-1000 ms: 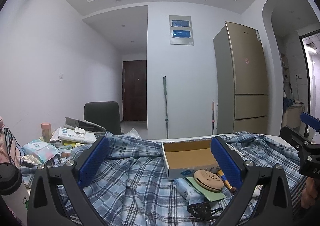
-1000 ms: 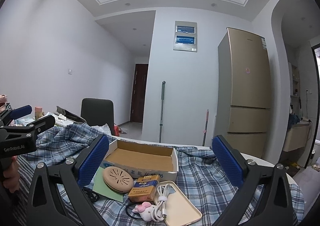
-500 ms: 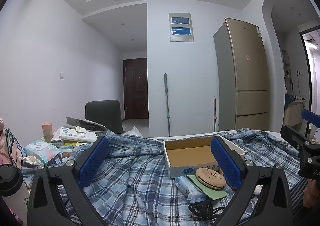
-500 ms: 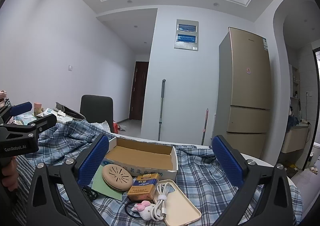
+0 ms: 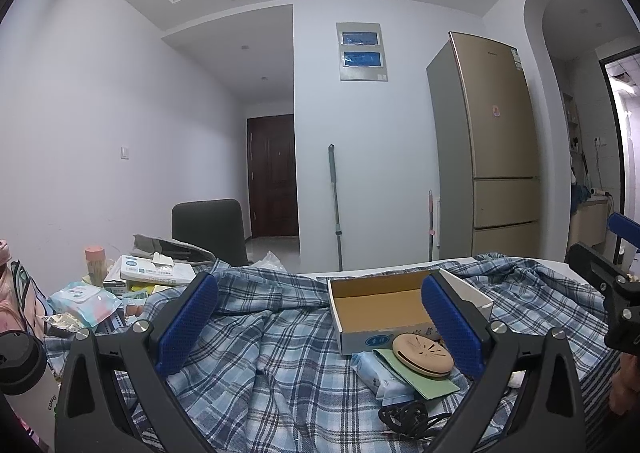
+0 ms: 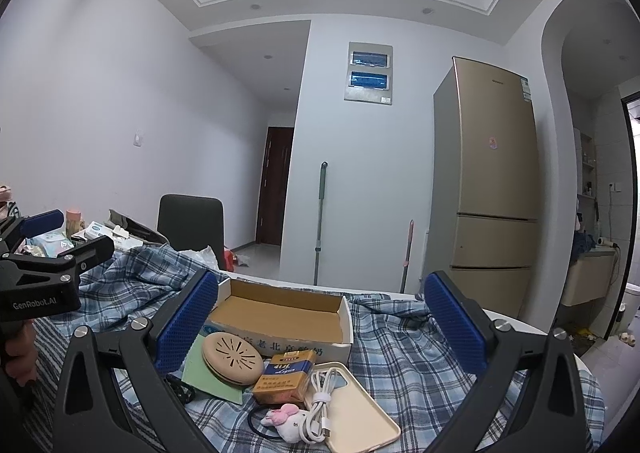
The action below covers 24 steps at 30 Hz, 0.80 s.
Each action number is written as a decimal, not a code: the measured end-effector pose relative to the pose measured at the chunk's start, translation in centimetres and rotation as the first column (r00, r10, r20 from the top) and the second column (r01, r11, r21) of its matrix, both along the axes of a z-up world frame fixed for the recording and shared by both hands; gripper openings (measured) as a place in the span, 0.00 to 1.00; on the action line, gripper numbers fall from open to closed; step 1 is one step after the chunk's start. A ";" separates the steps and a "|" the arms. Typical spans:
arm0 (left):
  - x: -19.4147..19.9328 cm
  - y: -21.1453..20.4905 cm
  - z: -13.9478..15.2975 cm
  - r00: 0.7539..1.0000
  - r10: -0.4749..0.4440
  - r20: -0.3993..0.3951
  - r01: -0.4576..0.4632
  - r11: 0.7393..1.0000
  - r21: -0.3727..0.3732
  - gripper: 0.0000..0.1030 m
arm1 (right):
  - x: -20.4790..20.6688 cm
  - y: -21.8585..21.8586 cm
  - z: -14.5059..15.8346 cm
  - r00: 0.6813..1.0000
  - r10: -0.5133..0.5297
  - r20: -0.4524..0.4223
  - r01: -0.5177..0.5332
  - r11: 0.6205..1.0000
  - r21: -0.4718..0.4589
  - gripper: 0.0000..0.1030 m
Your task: Organize soft objects
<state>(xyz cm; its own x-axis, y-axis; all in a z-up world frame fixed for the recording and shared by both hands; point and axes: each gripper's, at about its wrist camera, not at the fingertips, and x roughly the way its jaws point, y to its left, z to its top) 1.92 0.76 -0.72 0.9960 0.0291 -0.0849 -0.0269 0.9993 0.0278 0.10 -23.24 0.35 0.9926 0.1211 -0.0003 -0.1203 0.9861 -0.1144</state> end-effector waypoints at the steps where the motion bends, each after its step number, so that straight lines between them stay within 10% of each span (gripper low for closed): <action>1: 0.0 -0.1 0.0 1.000 0.001 0.000 -0.001 1.000 0.003 1.00 | 0.0 0.0 0.0 1.000 -0.001 0.001 0.001 1.000 0.001 1.00; 16: -0.2 -0.1 0.2 1.000 -0.001 0.012 0.001 1.000 -0.011 1.00 | 0.3 -0.2 0.1 1.000 -0.003 -0.018 0.003 1.000 0.004 1.00; 21: -0.3 -0.8 0.7 0.990 0.136 0.027 -0.137 0.990 0.025 1.00 | 0.4 -0.6 0.6 0.999 -0.026 -0.042 0.027 0.999 0.026 1.00; 24: -0.5 -0.7 1.9 0.999 0.026 -0.022 -0.026 1.000 -0.007 1.00 | 0.5 -0.6 1.6 0.997 -0.007 -0.079 0.009 1.000 0.021 1.00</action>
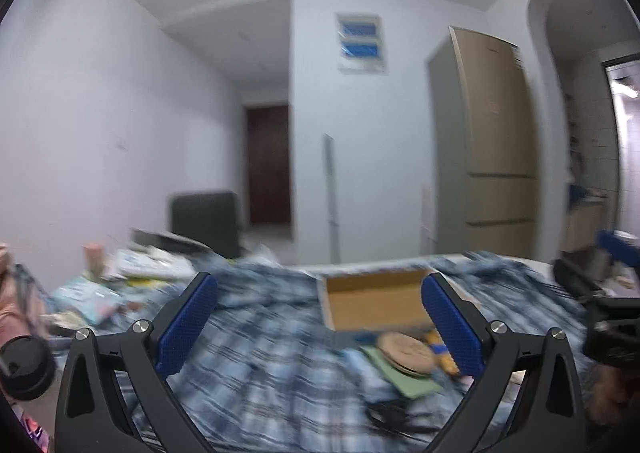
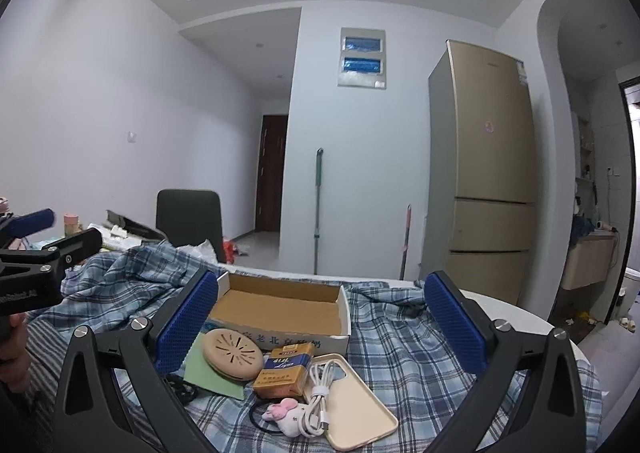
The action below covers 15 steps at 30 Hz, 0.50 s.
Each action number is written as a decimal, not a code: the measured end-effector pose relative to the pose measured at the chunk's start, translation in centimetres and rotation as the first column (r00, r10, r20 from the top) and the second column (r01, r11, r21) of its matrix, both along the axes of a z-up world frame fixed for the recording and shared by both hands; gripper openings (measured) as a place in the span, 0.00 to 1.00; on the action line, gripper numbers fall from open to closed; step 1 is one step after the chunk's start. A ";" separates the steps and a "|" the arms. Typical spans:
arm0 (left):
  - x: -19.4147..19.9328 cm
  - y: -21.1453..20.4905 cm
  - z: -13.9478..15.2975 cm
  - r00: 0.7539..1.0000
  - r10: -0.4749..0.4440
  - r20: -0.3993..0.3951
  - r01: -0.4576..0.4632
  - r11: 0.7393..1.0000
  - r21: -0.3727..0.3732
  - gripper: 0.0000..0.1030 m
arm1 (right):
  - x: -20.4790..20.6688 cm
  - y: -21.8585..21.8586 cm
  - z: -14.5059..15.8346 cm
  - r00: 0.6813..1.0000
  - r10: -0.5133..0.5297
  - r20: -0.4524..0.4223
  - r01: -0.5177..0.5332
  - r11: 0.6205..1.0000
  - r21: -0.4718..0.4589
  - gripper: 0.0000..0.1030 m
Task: Organize soft objects
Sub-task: 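Reach down and grasp the coiled white USB cable with the right tool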
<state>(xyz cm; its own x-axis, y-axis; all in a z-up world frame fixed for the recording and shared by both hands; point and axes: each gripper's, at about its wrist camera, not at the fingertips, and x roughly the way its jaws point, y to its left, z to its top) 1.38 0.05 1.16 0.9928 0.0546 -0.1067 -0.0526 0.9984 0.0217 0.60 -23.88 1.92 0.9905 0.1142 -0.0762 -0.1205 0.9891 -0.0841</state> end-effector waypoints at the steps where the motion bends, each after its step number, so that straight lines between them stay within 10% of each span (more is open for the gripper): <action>1: 0.2 0.0 0.5 0.998 -0.044 -0.038 0.044 0.999 -0.013 1.00 | 0.1 0.1 0.4 1.000 -0.006 -0.014 0.006 1.000 -0.014 1.00; 15: 4.3 -1.2 5.1 0.954 -0.190 -0.233 0.171 0.980 -0.100 1.00 | 5.3 -2.9 3.1 0.964 0.046 -0.262 -0.025 0.996 0.080 1.00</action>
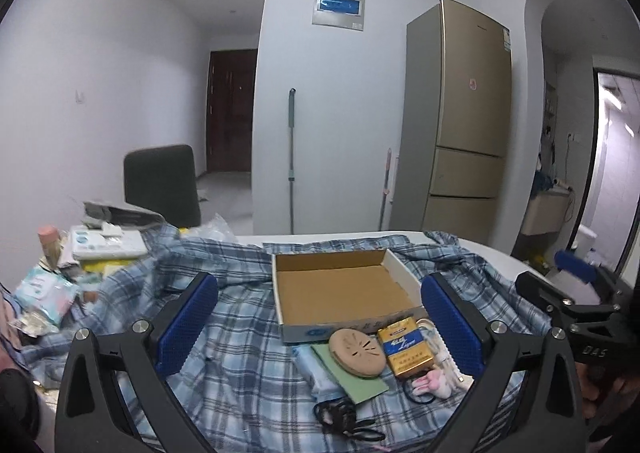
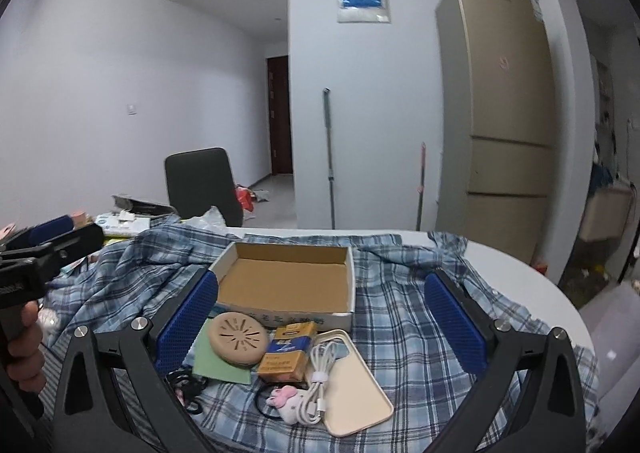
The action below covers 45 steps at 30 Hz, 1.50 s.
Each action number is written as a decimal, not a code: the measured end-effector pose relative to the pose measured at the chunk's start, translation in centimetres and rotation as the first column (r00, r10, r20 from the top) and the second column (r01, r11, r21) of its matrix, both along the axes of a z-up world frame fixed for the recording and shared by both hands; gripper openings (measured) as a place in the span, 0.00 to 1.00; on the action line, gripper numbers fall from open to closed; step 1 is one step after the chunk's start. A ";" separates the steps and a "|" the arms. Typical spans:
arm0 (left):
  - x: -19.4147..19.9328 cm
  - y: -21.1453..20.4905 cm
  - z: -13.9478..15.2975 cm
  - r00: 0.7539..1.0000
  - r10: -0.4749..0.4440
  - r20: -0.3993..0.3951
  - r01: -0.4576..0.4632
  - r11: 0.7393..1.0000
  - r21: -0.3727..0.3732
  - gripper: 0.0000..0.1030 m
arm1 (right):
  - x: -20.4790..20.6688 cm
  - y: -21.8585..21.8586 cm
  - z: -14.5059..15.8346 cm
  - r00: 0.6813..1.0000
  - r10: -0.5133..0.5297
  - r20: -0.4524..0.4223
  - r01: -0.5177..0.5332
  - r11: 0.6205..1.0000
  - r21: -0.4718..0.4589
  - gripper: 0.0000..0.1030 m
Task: Organize soft objects
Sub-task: 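Reach down and grasp the coiled white USB cable with the right tool, then carry the white cable over the box with the right tool while the left grasps the beige disc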
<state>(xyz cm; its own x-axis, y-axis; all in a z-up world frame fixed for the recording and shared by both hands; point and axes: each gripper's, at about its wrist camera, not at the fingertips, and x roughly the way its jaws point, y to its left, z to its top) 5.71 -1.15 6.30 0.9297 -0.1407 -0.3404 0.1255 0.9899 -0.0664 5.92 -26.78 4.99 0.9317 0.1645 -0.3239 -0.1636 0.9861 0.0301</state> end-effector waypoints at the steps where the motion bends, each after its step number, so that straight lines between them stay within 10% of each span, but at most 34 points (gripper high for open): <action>1: 0.3 0.1 -0.3 1.000 -0.005 -0.003 0.005 1.000 -0.013 1.00 | 0.5 -0.3 -0.4 1.000 -0.012 -0.012 0.012 1.000 0.007 1.00; 19: 6.0 0.5 -8.1 0.989 0.026 -0.146 -0.021 0.999 0.033 1.00 | 7.9 1.8 -8.5 0.923 0.103 -0.371 -0.128 0.991 -0.044 0.93; 34: 7.1 1.2 -9.9 0.979 0.021 -0.203 -0.020 1.000 0.004 1.00 | 10.2 2.0 -12.4 0.827 0.069 -0.558 -0.141 0.986 -0.086 0.24; 45: 6.9 0.4 -8.5 0.974 -0.026 -0.225 0.029 1.000 0.012 1.00 | 9.7 0.4 -7.4 0.906 0.118 -0.406 -0.149 0.988 -0.046 0.17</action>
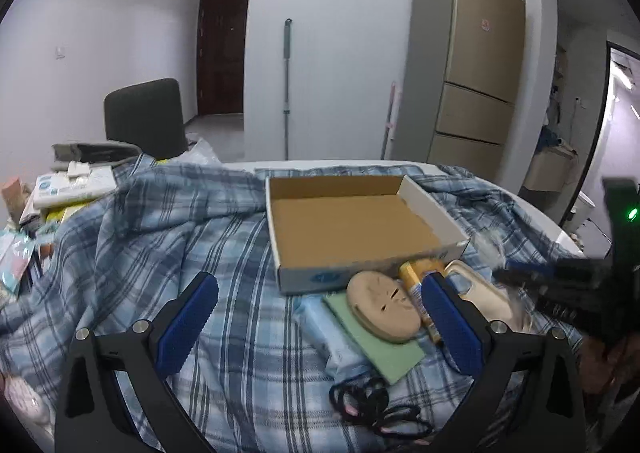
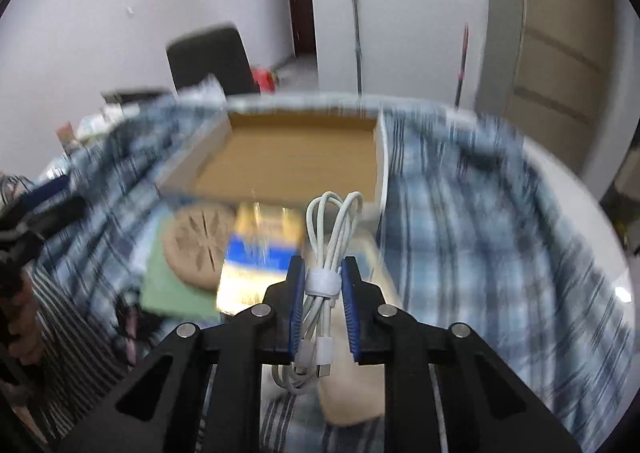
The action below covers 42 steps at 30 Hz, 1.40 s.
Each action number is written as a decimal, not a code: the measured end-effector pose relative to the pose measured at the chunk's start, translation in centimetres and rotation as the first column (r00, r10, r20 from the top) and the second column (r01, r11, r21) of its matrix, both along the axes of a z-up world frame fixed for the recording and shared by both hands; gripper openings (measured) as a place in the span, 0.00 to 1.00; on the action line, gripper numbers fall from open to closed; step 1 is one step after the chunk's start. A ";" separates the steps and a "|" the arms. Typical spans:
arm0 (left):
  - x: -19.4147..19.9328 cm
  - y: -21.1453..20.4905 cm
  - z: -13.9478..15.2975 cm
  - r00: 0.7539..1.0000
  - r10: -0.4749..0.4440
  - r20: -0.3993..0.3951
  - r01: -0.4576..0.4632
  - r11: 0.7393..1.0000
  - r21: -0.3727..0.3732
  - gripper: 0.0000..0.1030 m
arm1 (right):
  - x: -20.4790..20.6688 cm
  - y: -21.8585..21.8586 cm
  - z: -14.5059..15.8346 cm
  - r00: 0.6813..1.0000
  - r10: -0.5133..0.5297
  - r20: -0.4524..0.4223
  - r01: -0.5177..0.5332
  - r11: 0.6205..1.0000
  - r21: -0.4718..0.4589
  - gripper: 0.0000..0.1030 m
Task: Organize soft objects
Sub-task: 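Carry the white cable over the box with the right tool while the left grasps the beige disc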
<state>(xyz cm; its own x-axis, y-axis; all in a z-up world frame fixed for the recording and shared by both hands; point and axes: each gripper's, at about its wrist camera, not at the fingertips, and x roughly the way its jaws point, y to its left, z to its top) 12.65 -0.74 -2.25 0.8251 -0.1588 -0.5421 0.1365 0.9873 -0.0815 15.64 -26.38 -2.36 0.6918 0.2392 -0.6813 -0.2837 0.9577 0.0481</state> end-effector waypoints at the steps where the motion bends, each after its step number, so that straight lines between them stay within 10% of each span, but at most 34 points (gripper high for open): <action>1: 0.2 -0.1 0.4 1.000 -0.011 -0.005 0.011 1.000 -0.004 1.00 | 0.1 -0.1 1.2 0.999 0.002 0.048 -0.002 1.000 0.002 0.17; 8: 2.2 -2.0 3.2 0.983 -0.002 0.181 -0.003 1.000 0.024 1.00 | 1.2 0.4 5.1 0.944 -0.029 0.328 0.026 1.000 0.014 0.17; 22: 6.8 -3.9 1.4 0.956 0.031 0.291 -0.037 0.999 0.017 1.00 | 2.7 0.6 1.6 0.922 0.012 0.388 -0.008 1.000 -0.012 0.17; 31: 9.1 -3.9 -0.6 0.991 -0.129 0.036 0.127 0.991 0.045 0.99 | 4.2 0.4 -0.7 0.957 0.037 0.288 -0.037 0.999 -0.006 0.17; 42: 9.6 -7.6 -3.7 0.911 -0.322 -0.258 0.365 0.920 0.141 0.90 | 4.1 0.6 -0.5 0.966 0.078 0.245 -0.077 0.997 -0.014 0.17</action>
<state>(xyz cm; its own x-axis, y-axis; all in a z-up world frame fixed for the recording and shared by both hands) 22.27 -8.38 -5.91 0.5897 -0.2912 -0.7533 0.4691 0.8828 0.0260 19.76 -25.76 -2.84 0.8175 0.2956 -0.4942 -0.3594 0.9325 -0.0366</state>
